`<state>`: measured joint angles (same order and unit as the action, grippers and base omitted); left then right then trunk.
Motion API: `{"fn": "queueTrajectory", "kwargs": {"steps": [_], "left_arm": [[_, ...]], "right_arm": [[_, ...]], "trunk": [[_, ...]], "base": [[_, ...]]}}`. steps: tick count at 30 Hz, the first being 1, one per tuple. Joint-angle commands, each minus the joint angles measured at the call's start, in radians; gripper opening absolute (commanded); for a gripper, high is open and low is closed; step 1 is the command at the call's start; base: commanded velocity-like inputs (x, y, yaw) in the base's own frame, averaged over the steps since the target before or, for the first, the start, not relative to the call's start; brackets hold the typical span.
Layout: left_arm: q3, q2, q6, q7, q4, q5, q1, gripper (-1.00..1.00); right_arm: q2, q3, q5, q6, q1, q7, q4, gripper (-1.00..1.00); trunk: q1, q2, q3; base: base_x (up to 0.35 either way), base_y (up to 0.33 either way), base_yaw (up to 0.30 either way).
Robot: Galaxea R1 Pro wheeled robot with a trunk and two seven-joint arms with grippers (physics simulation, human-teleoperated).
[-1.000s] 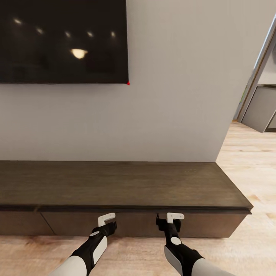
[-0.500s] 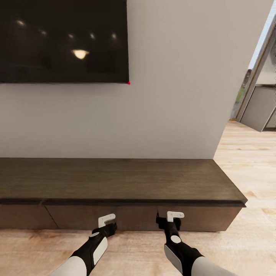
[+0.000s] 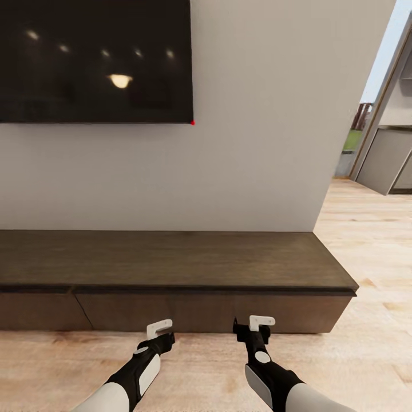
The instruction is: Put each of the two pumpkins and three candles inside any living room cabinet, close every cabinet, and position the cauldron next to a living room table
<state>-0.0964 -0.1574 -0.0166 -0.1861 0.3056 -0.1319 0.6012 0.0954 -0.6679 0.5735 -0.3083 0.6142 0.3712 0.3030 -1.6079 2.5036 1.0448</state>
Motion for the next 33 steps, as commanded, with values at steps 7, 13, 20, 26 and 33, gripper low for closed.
{"fn": "queueTrajectory", "kwargs": {"steps": [7, 13, 20, 26, 33], "left_arm": [[-0.004, -0.001, 0.000, -0.001, 0.001, -0.008, 0.000, 1.00], [-0.005, 0.002, 0.000, -0.001, 0.000, -0.008, 0.000, 1.00], [-0.003, 0.001, 0.000, -0.001, 0.000, -0.008, 0.000, 1.00], [-0.004, 0.001, 0.000, -0.001, 0.000, -0.008, 0.000, 1.00], [-0.004, -0.003, 0.000, -0.002, -0.035, -0.008, 0.000, 1.00]], "right_arm": [[0.000, -0.009, 0.009, -0.004, 0.001, 0.005, -0.001, 1.00], [0.002, -0.010, 0.011, -0.003, 0.001, 0.004, -0.001, 1.00], [0.003, -0.010, 0.011, -0.002, 0.001, 0.003, -0.001, 1.00], [0.003, -0.010, 0.014, -0.001, 0.001, 0.003, -0.002, 1.00], [0.004, -0.010, 0.018, 0.002, -0.005, 0.003, -0.037, 1.00]], "trunk": [[0.000, 0.000, 0.001], [0.000, 0.000, 0.001], [0.000, 0.000, 0.001], [0.002, -0.001, -0.018], [0.006, -0.002, -0.046]], "base": [[-0.002, 0.000, 0.000], [0.000, 0.000, 0.000], [0.000, 0.000, 0.000], [0.000, 0.000, 0.000], [0.000, 0.000, 0.000]]}}
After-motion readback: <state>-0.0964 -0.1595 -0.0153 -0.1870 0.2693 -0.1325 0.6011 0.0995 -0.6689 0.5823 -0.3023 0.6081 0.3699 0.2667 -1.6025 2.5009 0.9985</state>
